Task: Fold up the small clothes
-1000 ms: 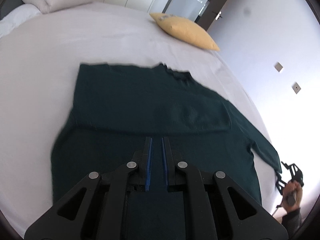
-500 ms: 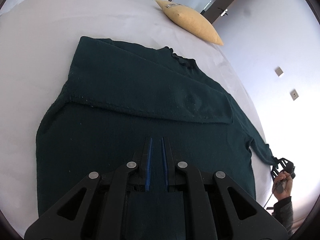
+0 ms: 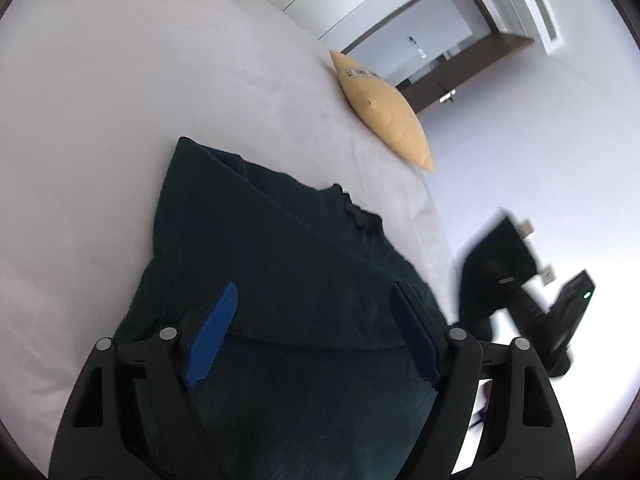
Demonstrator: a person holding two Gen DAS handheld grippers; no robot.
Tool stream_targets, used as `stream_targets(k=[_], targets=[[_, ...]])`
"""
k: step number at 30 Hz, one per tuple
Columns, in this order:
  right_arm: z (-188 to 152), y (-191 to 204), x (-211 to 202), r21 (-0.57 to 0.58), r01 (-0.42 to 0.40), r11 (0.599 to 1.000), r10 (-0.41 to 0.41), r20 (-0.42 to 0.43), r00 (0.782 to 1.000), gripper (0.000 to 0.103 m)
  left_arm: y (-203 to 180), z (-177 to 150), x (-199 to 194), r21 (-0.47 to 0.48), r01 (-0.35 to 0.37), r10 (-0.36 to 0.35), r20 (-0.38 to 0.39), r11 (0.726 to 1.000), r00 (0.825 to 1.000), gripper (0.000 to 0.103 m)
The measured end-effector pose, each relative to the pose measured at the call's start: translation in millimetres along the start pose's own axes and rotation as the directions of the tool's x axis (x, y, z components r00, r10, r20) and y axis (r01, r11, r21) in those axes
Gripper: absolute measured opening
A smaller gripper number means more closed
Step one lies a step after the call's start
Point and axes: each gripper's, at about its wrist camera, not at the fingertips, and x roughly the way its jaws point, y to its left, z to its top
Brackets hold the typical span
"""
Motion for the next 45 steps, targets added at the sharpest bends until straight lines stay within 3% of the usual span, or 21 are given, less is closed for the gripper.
stream_targets(k=[4,7,12,15,17,26,27,29,31,36,38,40,42,43,45], targets=[[-45,64,49,-0.167,0.018,0.986,-0.036,-0.106,0.994,0.008,11,6,14,-0.052,0.043,-0.046,-0.044,0.998,0.998,0.078],[-65,82,62,-0.263,0.045,0.964,-0.083,-0.135,0.987,0.008,20,9,35,-0.115,0.082,-0.094,-0.098,0.99,0.991,0.078],[-92,97,72,-0.379,0.058,0.924,-0.126,-0.157,0.98,0.009,29,15,83,-0.252,0.153,-0.208,-0.207,0.955,0.956,0.078],[-101,92,77,-0.383,0.041,0.923,-0.12,-0.184,0.976,0.009,25,19,109,-0.268,0.163,-0.234,-0.262,0.95,0.936,0.078],[-102,88,76,-0.364,0.035,0.931,-0.111,-0.19,0.975,0.01,23,20,124,-0.275,0.127,-0.21,-0.299,0.953,0.931,0.078],[-112,91,67,-0.344,0.016,0.939,-0.086,-0.191,0.978,0.01,8,29,149,-0.323,0.16,-0.263,-0.305,0.933,0.915,0.076],[-112,91,67,-0.343,0.013,0.939,-0.084,-0.194,0.977,0.011,8,28,150,-0.322,0.158,-0.261,-0.307,0.933,0.915,0.071],[-113,91,64,-0.33,-0.002,0.944,-0.07,-0.206,0.976,0.014,7,27,156,-0.308,0.142,-0.249,-0.34,0.941,0.907,0.031],[-115,89,59,-0.307,-0.021,0.951,-0.048,-0.216,0.975,0.016,1,29,156,-0.305,0.121,-0.23,-0.352,0.945,0.907,0.029],[-128,59,10,-0.153,-0.084,0.985,0.047,-0.228,0.973,0.046,-2,33,151,-0.259,0.108,-0.199,-0.36,0.96,0.911,0.009],[-137,27,-22,-0.01,-0.097,0.995,0.093,-0.2,0.975,0.053,-5,39,146,-0.215,0.096,-0.169,-0.353,0.972,0.92,0.007],[-148,-17,-45,0.185,-0.116,0.976,0.149,-0.171,0.974,0.06,-7,44,139,-0.183,0.092,-0.15,-0.338,0.979,0.929,0.006],[-160,-61,-61,0.382,-0.121,0.916,0.184,-0.133,0.974,0.061,-10,52,130,-0.142,0.075,-0.117,-0.316,0.987,0.941,0.006],[-167,-85,-68,0.485,-0.125,0.865,0.197,-0.1,0.975,0.061,-11,55,126,-0.129,0.073,-0.11,-0.304,0.989,0.946,0.006],[-183,-126,-79,0.669,-0.179,0.722,0.234,0.007,0.972,0.061,-10,59,109,-0.114,0.069,-0.098,-0.281,0.991,0.955,0.006]])
